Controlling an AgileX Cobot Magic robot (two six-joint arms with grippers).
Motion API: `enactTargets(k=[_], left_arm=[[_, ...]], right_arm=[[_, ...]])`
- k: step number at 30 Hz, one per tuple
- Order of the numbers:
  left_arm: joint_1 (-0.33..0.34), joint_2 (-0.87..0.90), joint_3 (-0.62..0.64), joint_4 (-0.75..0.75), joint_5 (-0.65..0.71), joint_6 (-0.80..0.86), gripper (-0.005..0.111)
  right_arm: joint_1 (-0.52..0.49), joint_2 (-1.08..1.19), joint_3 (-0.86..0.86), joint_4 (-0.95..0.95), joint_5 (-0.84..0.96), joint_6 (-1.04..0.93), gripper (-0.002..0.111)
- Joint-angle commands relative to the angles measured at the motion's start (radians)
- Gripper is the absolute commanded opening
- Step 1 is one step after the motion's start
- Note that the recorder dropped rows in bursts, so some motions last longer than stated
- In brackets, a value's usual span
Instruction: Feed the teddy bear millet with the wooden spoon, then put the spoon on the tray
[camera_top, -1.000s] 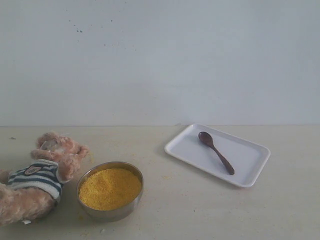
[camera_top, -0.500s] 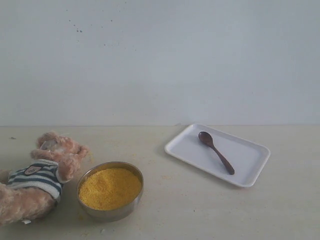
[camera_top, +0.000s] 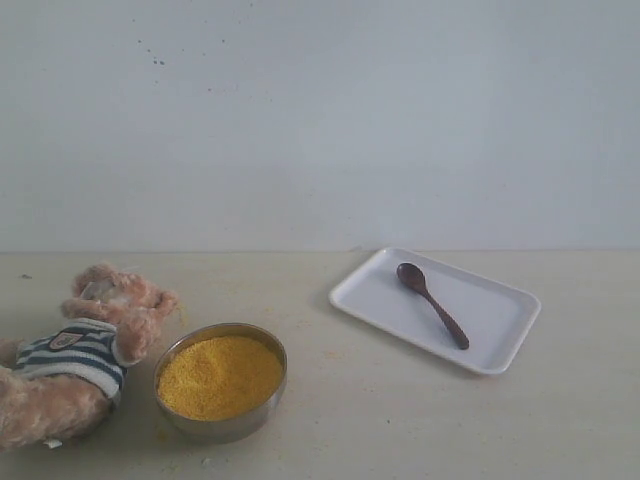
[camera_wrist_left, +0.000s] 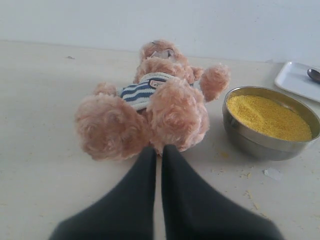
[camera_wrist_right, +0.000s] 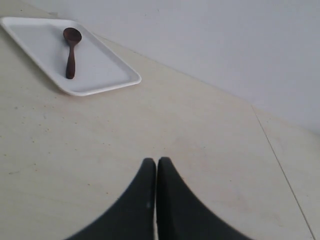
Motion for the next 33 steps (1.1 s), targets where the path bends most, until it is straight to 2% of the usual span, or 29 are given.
enactTargets(k=[1, 6, 11, 33], left_arm=[[-0.002, -0.004, 0.0, 0.005, -0.004, -0.009, 0.004], [-0.002, -0.004, 0.0, 0.005, -0.004, -0.009, 0.004], [-0.002, -0.004, 0.0, 0.005, -0.002, -0.009, 0.004], [-0.002, -0.004, 0.0, 0.005, -0.002, -0.009, 0.004]], right_arm=[[0.002, -0.004, -0.001, 0.003, -0.007, -0.004, 0.0], [0.002, -0.004, -0.001, 0.003, -0.002, -0.001, 0.0], [0.0, -0.004, -0.001, 0.042, 0.137, 0.117, 0.0], [0.0, -0.004, -0.001, 0.07, 0.132, 0.079, 0.0]])
